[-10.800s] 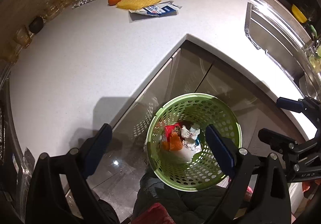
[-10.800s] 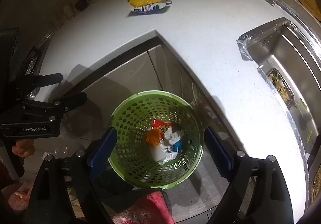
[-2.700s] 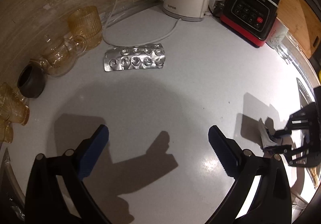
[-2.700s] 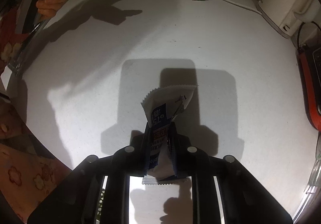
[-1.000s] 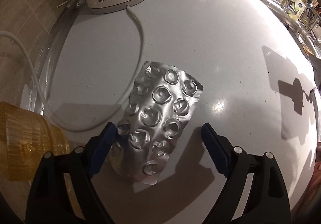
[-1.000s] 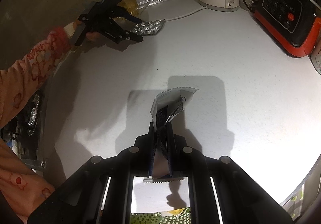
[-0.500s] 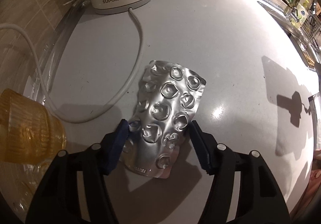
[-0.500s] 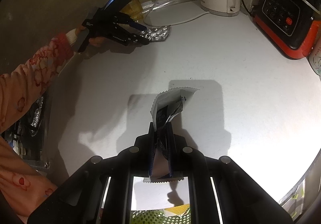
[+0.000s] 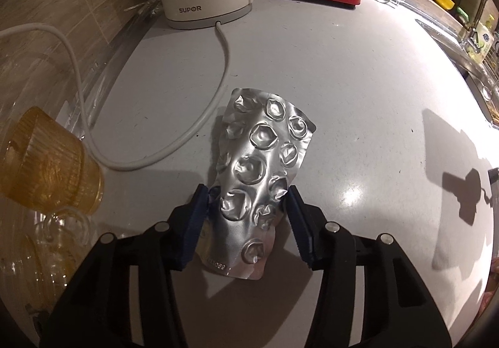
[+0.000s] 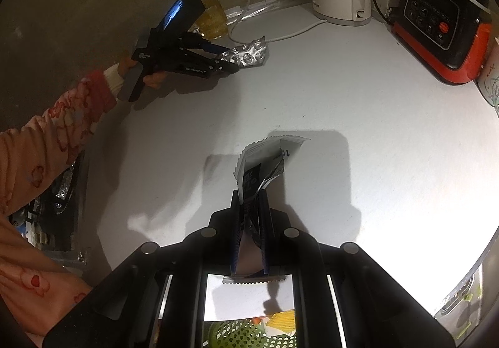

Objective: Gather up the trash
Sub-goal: 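Carry the blister pack and wipe packet to the green basket and release both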

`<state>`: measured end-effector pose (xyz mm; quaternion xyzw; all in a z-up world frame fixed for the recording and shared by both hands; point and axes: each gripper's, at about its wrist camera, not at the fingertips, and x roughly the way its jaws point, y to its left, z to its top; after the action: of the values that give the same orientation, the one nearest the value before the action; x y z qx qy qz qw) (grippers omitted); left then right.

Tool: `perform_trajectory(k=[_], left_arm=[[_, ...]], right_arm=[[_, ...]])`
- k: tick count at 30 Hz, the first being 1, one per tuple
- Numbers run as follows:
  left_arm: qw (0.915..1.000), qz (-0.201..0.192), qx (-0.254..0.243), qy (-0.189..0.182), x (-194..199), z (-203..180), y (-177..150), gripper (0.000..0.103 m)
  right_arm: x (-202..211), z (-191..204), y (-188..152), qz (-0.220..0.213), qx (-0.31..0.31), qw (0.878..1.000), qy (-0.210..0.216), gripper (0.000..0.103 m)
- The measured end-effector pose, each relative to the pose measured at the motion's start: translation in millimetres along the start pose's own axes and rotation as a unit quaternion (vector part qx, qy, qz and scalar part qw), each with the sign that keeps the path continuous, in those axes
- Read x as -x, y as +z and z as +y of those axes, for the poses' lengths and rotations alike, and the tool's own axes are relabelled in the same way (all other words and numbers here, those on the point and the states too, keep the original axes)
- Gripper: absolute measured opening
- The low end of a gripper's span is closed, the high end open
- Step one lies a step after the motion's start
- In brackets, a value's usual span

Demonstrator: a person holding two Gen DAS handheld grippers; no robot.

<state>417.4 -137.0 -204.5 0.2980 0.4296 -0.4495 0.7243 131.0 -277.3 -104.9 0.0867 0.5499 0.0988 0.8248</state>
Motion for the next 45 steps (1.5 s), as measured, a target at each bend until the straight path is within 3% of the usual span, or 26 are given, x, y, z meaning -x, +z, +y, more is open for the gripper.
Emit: perform_trajectory(k=[6, 11, 15, 23, 28, 33, 41, 45], left_arm=[[0.9998, -0.003, 0.014, 0.012, 13, -9, -6, 0.049], [0.9995, -0.022, 0.02, 0.01, 41, -47, -12, 0.049], [0.9988, -0.048, 0.009, 0.0, 75, -103, -22, 0.049], [0.9965, -0.067, -0.02, -0.046, 130, -265, -55, 0.05], [0.9956, -0.038, -0.013, -0.084, 128, -361, -81, 0.051], [0.9946, 0.011, 0.016, -0.102, 98, -427, -104, 0.052], [0.9863, 0.09, 0.078, -0.115, 46, -467, -138, 0.058], [0.9826, 0.098, 0.112, -0.111, 45, -465, -150, 0.064]], right_arm=[[3, -3, 0, -0.013, -0.009, 1.0, -0.002, 0.011], [12, -14, -10, -0.02, -0.013, 1.0, 0.0, 0.011], [28, -26, -36, -0.025, -0.017, 1.0, -0.009, 0.012], [61, -33, -120, -0.017, -0.028, 0.999, -0.029, 0.012], [63, -47, -177, -0.005, -0.044, 0.999, -0.022, 0.013], [64, -57, -221, 0.006, -0.057, 0.998, -0.016, 0.014], [49, -70, -246, 0.016, -0.059, 0.998, 0.006, 0.014], [41, -65, -250, 0.015, -0.056, 0.998, 0.017, 0.014]])
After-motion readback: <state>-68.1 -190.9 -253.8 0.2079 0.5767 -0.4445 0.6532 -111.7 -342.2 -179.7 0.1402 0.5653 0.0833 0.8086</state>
